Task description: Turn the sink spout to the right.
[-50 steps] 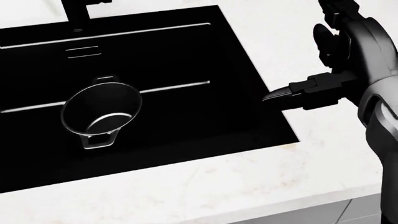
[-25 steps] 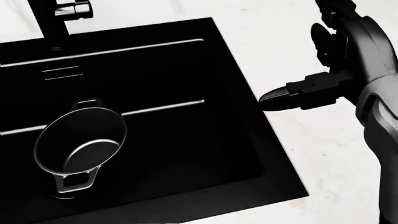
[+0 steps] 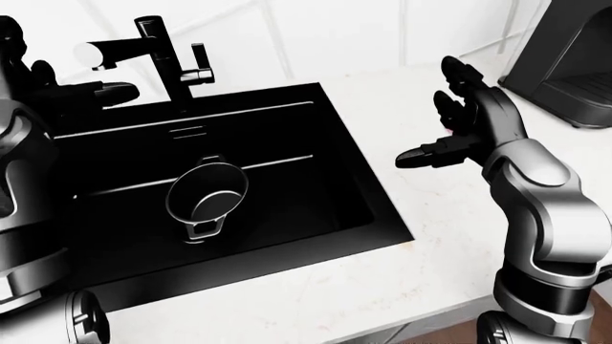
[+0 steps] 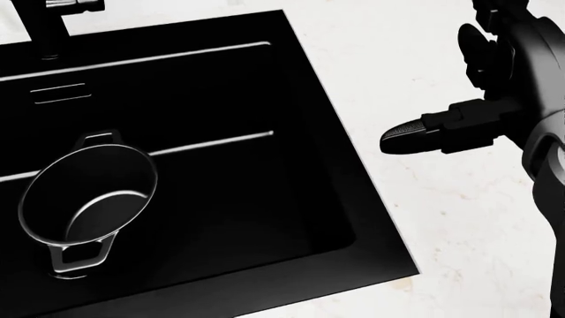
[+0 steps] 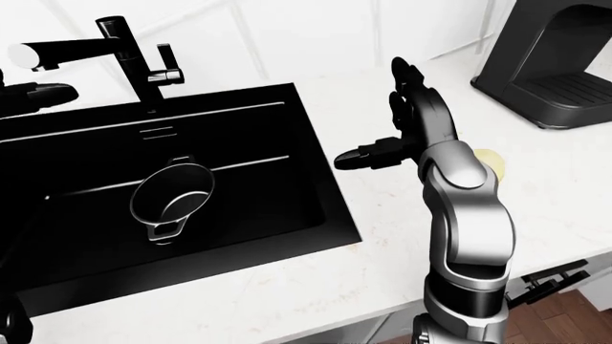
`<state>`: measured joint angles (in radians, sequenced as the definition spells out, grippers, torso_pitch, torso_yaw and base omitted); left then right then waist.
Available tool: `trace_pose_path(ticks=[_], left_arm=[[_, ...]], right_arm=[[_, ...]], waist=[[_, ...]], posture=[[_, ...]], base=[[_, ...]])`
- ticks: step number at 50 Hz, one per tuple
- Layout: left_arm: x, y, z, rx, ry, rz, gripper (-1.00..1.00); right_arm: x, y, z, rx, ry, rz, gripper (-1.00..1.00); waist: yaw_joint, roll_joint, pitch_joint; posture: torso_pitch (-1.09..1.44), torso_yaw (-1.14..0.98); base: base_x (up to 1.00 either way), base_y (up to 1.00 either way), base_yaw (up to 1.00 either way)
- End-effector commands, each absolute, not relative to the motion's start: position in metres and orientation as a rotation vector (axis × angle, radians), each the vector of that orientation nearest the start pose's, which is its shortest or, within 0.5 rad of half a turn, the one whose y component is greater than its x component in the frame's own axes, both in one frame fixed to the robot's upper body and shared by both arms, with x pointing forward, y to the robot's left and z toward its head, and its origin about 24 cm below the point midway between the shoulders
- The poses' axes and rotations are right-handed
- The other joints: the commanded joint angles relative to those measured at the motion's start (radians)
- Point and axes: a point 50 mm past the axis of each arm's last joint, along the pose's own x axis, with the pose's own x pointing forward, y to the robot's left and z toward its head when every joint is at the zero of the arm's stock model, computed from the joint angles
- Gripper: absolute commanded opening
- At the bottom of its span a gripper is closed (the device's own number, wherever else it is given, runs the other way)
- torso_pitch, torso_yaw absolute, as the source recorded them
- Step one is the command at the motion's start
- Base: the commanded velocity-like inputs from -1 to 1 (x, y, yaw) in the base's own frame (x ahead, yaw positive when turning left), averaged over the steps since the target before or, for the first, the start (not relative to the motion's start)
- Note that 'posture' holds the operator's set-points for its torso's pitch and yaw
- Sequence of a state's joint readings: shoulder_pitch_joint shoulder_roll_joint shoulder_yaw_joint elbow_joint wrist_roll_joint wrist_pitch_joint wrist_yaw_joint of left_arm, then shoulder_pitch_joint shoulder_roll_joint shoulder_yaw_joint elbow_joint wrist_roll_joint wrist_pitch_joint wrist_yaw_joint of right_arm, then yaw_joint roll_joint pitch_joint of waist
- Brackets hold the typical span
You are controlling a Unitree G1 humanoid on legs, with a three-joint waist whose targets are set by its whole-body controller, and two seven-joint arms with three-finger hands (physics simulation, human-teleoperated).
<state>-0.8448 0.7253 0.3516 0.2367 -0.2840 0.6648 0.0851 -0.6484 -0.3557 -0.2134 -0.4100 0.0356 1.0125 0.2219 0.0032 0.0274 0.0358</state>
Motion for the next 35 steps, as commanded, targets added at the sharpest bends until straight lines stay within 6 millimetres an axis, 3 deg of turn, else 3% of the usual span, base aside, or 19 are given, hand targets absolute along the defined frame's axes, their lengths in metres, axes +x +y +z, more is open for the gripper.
trace_pose_path(ticks=[1, 16, 35], left_arm=[[0.323, 0.323, 0.299, 0.092, -0.223, 0.448, 1.0], [0.334, 0.305, 0.303, 0.116, -0.222, 0.41, 1.0], [0.335, 0.283, 0.296, 0.133, -0.216, 0.361, 1.0]], right_arm=[[0.298, -0.197, 0.255, -0.222, -0.145, 0.038, 1.0], [0.299, -0.198, 0.259, -0.222, -0.143, 0.04, 1.0], [0.294, -0.202, 0.25, -0.217, -0.142, 0.033, 1.0]], waist=[[-0.001, 0.002, -0.023], [-0.002, -0.006, -0.031], [-0.003, -0.017, -0.029]], posture=[[0.0, 0.0], [0.0, 0.0], [0.0, 0.0]], base=[[0.0, 0.0, 0.0], [0.0, 0.0, 0.0], [0.0, 0.0, 0.0]])
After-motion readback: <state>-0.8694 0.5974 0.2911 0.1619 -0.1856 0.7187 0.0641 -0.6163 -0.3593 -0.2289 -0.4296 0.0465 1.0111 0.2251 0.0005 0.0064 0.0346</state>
